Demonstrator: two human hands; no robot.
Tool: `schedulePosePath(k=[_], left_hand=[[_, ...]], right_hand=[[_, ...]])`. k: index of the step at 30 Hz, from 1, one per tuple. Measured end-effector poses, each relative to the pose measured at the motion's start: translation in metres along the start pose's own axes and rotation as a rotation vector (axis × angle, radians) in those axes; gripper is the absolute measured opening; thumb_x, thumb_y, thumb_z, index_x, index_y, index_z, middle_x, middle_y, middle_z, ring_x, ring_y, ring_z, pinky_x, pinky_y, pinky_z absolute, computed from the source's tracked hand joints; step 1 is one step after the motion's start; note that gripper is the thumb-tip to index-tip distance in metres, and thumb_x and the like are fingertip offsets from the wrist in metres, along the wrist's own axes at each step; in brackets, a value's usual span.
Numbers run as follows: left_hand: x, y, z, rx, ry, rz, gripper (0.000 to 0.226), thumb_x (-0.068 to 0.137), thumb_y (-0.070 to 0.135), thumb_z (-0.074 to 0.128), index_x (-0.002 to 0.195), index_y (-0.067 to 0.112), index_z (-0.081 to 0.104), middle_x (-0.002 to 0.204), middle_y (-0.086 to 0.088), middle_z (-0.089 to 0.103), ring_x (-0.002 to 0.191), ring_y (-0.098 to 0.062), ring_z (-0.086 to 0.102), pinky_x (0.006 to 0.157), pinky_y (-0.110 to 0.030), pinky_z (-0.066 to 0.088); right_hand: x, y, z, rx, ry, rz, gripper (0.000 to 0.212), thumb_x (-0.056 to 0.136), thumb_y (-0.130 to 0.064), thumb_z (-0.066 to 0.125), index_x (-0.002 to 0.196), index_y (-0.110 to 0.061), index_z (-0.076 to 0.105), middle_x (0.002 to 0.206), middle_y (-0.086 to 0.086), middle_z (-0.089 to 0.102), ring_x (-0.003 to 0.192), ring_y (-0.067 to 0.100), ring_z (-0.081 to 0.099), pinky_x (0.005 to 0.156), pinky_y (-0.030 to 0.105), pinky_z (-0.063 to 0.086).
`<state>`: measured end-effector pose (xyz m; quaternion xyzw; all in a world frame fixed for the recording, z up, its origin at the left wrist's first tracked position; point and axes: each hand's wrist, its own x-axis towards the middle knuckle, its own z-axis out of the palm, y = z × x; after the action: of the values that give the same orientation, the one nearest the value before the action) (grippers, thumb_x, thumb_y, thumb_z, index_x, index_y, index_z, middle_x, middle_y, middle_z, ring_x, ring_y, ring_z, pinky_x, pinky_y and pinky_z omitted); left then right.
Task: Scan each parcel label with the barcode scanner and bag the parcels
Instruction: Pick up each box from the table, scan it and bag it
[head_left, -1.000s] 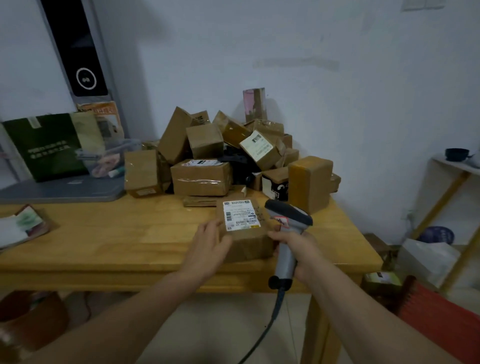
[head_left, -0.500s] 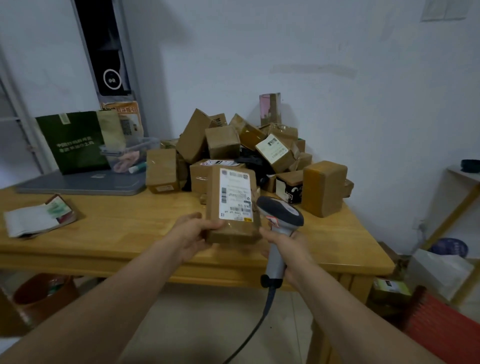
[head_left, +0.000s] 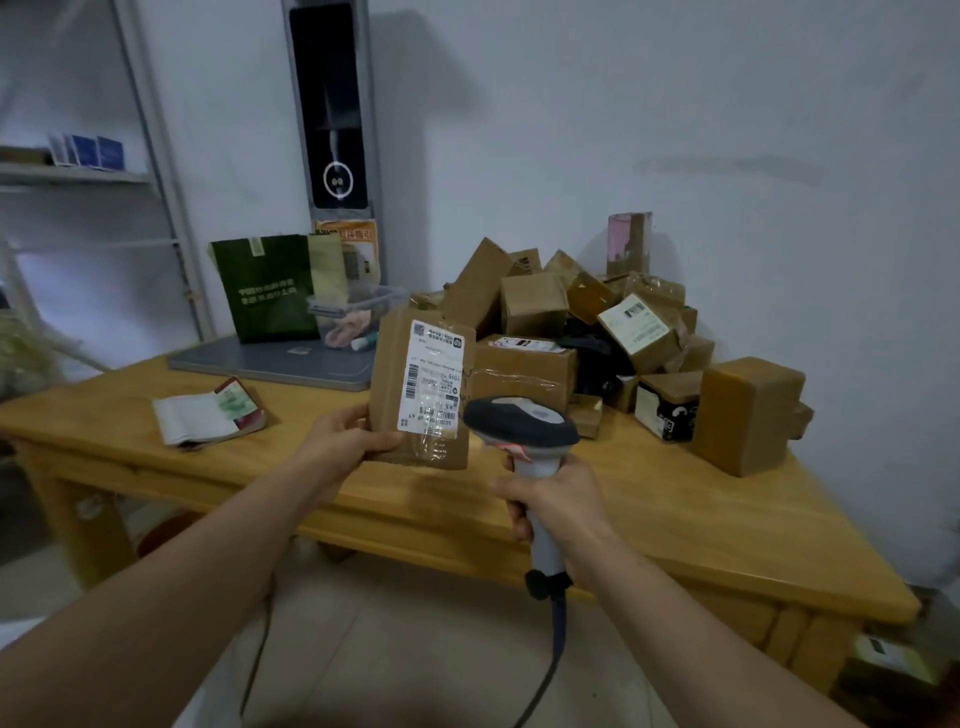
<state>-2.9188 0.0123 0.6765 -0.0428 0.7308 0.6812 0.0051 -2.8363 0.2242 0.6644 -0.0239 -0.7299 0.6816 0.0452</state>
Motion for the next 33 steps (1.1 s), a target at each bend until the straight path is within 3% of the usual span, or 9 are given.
schedulePosePath(k=[2,7,12,21,25,33], left_hand=[[0.001,0.006,-0.011,0.073,0.037,0.028,0.066,0.078,0.003,0.072,0.139,0.008,0.045,0.106,-0.005,0.065,0.095,-0.019,0.064,0.085,-0.032,0.051],[0.005,0.025,-0.037,0.271,0.106,0.073,0.054,0.080,0.009,0.073,0.131,0.008,0.055,0.103,-0.001,0.063,0.103,-0.019,0.057,0.105,-0.040,0.042],[0.008,0.033,-0.052,0.411,0.112,0.092,0.046,0.081,0.012,0.072,0.125,0.011,0.062,0.103,-0.003,0.067,0.106,-0.021,0.056,0.106,-0.044,0.041],[0.012,0.034,-0.062,0.473,0.147,0.099,0.047,0.079,0.013,0.075,0.124,0.010,0.063,0.109,-0.004,0.064,0.106,-0.020,0.053,0.091,-0.035,0.042],[0.011,0.034,-0.065,0.478,0.152,0.084,0.047,0.079,0.012,0.075,0.124,0.009,0.063,0.110,-0.006,0.064,0.106,-0.022,0.053,0.087,-0.034,0.041],[0.010,0.033,-0.068,0.473,0.167,0.088,0.048,0.079,0.011,0.074,0.126,0.007,0.062,0.103,-0.003,0.061,0.100,-0.019,0.051,0.087,-0.033,0.039]], right_hand=[[0.000,-0.001,0.006,-0.117,-0.013,-0.030,0.013,0.079,-0.005,0.072,0.079,-0.011,0.060,0.057,0.005,0.057,0.044,0.013,0.051,0.046,0.023,0.047],[0.002,0.001,0.019,-0.270,-0.003,-0.095,0.011,0.079,-0.008,0.071,0.077,-0.010,0.060,0.055,0.002,0.057,0.043,0.012,0.052,0.047,0.025,0.048],[0.001,-0.002,0.027,-0.299,-0.025,-0.119,0.012,0.081,-0.010,0.071,0.082,-0.014,0.059,0.061,0.000,0.058,0.046,0.010,0.052,0.047,0.022,0.045],[0.002,-0.007,0.033,-0.348,-0.065,-0.165,0.013,0.080,-0.009,0.070,0.081,-0.016,0.058,0.062,-0.001,0.056,0.050,0.012,0.052,0.049,0.022,0.044],[0.002,-0.009,0.036,-0.356,-0.072,-0.174,0.019,0.078,-0.008,0.070,0.076,-0.020,0.056,0.063,-0.003,0.056,0.057,0.013,0.052,0.057,0.027,0.045],[0.004,-0.007,0.042,-0.352,-0.080,-0.174,0.019,0.076,-0.007,0.071,0.076,-0.020,0.057,0.063,-0.001,0.058,0.058,0.016,0.053,0.059,0.030,0.048]])
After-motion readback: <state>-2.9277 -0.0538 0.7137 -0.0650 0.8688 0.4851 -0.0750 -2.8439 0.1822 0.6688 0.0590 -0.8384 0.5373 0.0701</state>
